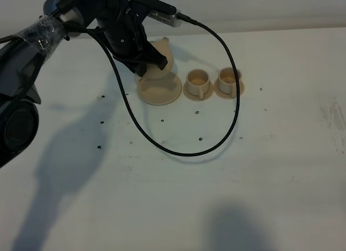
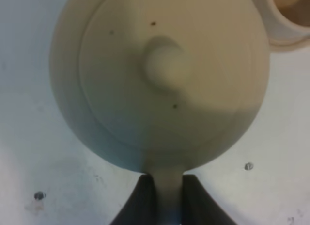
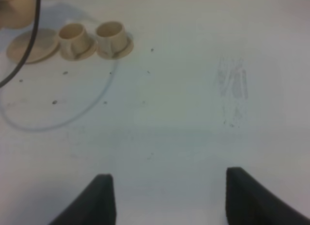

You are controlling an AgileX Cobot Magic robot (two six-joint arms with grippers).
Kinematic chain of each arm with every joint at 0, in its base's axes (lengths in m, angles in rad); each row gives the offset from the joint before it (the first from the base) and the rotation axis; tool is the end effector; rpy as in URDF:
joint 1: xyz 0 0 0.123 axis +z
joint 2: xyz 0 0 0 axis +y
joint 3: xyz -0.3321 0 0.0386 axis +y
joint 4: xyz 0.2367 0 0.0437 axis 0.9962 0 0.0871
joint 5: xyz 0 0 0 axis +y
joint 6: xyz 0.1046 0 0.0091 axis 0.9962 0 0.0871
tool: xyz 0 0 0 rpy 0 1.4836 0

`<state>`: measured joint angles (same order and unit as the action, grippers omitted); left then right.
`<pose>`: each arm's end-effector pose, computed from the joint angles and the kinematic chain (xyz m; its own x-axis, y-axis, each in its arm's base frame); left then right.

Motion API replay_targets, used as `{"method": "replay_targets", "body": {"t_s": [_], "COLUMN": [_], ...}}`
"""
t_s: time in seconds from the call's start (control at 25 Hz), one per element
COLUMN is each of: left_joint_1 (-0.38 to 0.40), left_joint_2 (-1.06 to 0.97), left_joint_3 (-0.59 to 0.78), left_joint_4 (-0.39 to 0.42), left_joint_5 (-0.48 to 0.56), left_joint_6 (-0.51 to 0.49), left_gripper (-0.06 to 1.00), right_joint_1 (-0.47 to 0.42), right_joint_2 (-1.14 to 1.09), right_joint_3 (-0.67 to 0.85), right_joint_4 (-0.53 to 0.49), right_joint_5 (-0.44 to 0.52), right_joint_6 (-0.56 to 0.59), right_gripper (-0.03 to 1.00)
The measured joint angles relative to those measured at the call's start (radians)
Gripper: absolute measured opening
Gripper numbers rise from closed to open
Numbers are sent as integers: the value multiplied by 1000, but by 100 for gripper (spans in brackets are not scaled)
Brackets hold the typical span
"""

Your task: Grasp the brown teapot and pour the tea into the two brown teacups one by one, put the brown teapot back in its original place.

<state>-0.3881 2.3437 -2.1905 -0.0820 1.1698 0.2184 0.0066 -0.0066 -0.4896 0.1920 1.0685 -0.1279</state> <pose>0.4919 -0.2096 0.2420 -0.7845 0.5203 -0.3374 0.5553 0.8316 -0.0088 -0.0532 0.0172 0.2629 -0.4537 -0.0371 -0.8904 -0.1709 0.9842 0.0461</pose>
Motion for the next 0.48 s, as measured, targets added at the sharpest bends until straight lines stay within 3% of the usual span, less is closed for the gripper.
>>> {"method": "replay_targets", "body": {"t_s": [0.32, 0.48], "left_joint_1": [0, 0], "left_joint_2": [-7, -7], "left_joint_3": [0, 0], "left_joint_4": [-60, -83], "left_joint_5": [3, 3], "left_joint_6": [121, 233], "left_gripper": [11, 11], "right_joint_1": [0, 0], "right_joint_2": [0, 0], "right_joint_3": [0, 0], "right_joint_4": [0, 0], "right_joint_5": [0, 0], "right_joint_6": [-1, 0], "right_gripper": [52, 52]}}
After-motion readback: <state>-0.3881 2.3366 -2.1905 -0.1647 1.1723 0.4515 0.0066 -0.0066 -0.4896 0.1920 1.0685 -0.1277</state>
